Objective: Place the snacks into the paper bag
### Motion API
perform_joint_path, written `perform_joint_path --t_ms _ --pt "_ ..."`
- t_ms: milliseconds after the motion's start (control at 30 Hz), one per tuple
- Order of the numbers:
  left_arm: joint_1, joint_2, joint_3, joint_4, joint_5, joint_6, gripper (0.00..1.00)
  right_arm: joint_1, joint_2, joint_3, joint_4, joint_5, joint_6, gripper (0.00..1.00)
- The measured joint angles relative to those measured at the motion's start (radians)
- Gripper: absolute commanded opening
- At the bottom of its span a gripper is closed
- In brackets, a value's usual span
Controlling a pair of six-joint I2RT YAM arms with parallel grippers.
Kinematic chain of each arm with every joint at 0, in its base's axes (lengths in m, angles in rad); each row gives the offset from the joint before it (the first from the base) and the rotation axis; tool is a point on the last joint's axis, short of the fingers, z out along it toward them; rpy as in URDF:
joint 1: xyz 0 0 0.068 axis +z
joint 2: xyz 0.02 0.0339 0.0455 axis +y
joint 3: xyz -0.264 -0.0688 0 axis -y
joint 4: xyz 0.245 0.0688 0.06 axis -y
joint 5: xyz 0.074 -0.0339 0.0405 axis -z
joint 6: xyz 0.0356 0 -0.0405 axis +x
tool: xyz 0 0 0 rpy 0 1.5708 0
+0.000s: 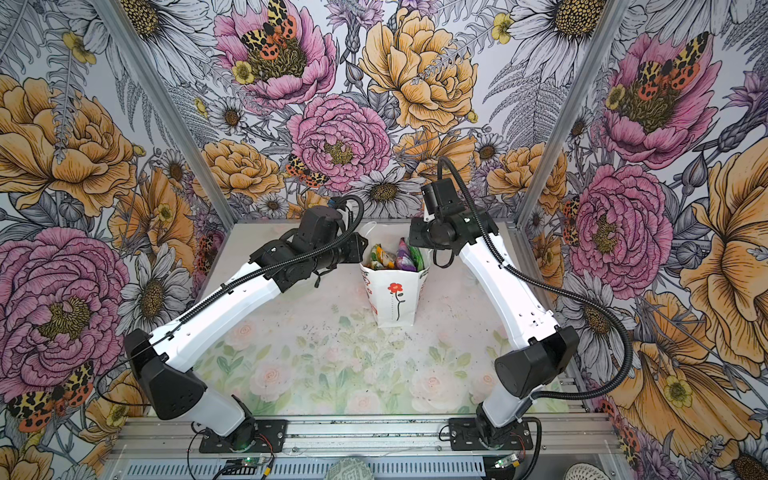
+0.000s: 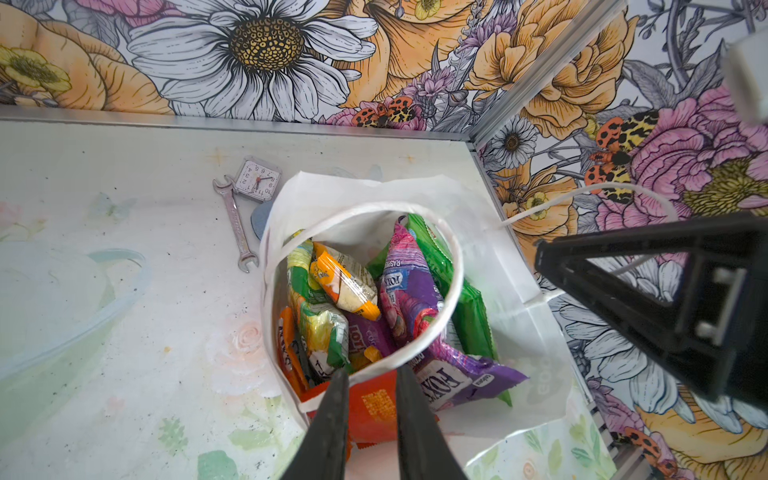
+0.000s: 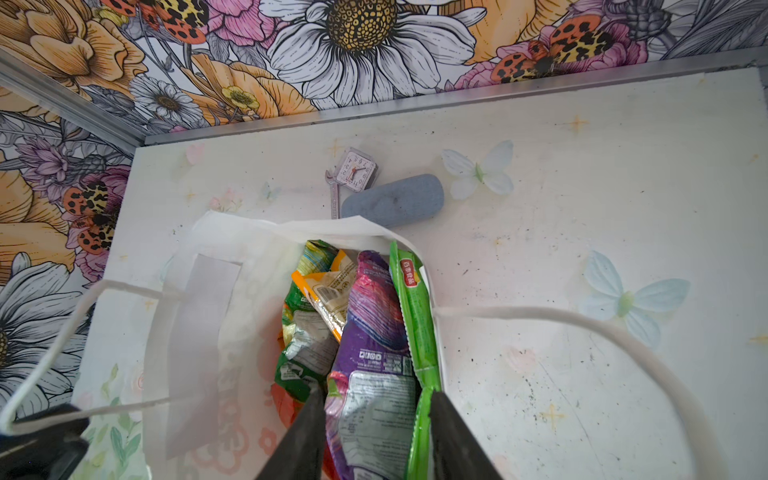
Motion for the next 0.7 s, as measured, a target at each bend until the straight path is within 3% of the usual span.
perform_joint_path --t_ms 200,467,600,700 --pt "0.000 -0.034 -0.002 -0.011 -0.013 -0.008 0.50 0.000 -0.045 -0.018 0.003 -0.037 -0.001 0.47" --pt "-0.001 -0.205 -0.035 -0.048 -0.081 0.024 0.88 0.000 -0.193 -0.114 0.069 -0.021 -0.023 0.58" --pt "-0.001 -0.370 -0.111 -0.049 -0.155 0.030 0.93 -0.005 -0.346 -0.213 0.155 0.049 -0.054 0.63" --pt "-0.001 -0.536 -0.229 -0.023 -0.276 0.042 0.98 -0.011 -0.497 -0.340 0.243 0.152 -0.066 0.71"
